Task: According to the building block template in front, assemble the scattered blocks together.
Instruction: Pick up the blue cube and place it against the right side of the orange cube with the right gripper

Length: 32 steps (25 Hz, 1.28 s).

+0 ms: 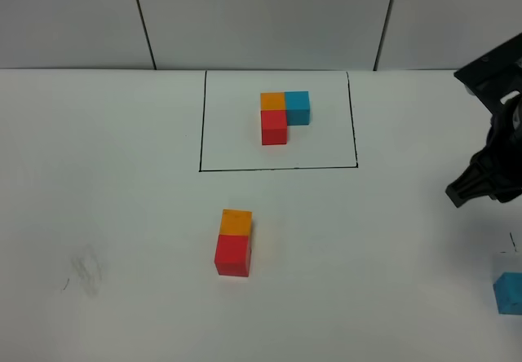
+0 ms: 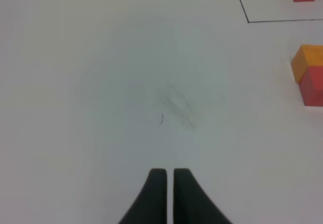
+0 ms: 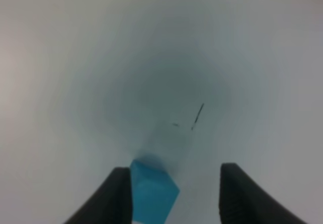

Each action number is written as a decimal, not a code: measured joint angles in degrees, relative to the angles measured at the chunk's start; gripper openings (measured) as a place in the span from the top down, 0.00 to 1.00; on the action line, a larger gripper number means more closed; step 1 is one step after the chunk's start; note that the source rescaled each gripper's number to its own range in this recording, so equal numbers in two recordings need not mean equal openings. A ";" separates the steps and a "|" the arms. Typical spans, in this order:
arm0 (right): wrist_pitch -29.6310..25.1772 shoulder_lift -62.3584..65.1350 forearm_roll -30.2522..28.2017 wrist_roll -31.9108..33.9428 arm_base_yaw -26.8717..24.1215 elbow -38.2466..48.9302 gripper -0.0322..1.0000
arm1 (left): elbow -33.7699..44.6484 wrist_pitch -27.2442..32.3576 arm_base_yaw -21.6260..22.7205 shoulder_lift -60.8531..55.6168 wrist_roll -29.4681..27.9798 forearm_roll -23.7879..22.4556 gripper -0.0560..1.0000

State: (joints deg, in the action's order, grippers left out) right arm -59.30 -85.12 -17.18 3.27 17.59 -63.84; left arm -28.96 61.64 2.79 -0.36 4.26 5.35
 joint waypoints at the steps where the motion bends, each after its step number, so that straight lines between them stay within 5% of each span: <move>1: 0.69 0.91 0.17 0.65 -0.48 1.88 0.51 | 0.00 0.00 0.00 0.00 0.00 0.00 0.94; 13: 15.48 7.90 -0.82 11.66 -3.96 22.82 0.49 | 0.00 0.00 0.00 0.00 -0.04 0.00 0.94; 24: 25.43 8.01 0.09 13.67 -8.08 29.59 0.03 | 0.00 0.00 0.00 0.00 0.08 0.00 0.94; 32: 26.34 8.01 0.23 17.28 -9.27 29.76 0.02 | 0.00 0.00 0.00 0.00 0.03 0.00 0.94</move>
State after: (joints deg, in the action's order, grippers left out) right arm -32.96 -77.12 -16.95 20.56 8.33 -34.08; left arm -28.96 61.64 2.79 -0.36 4.28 5.35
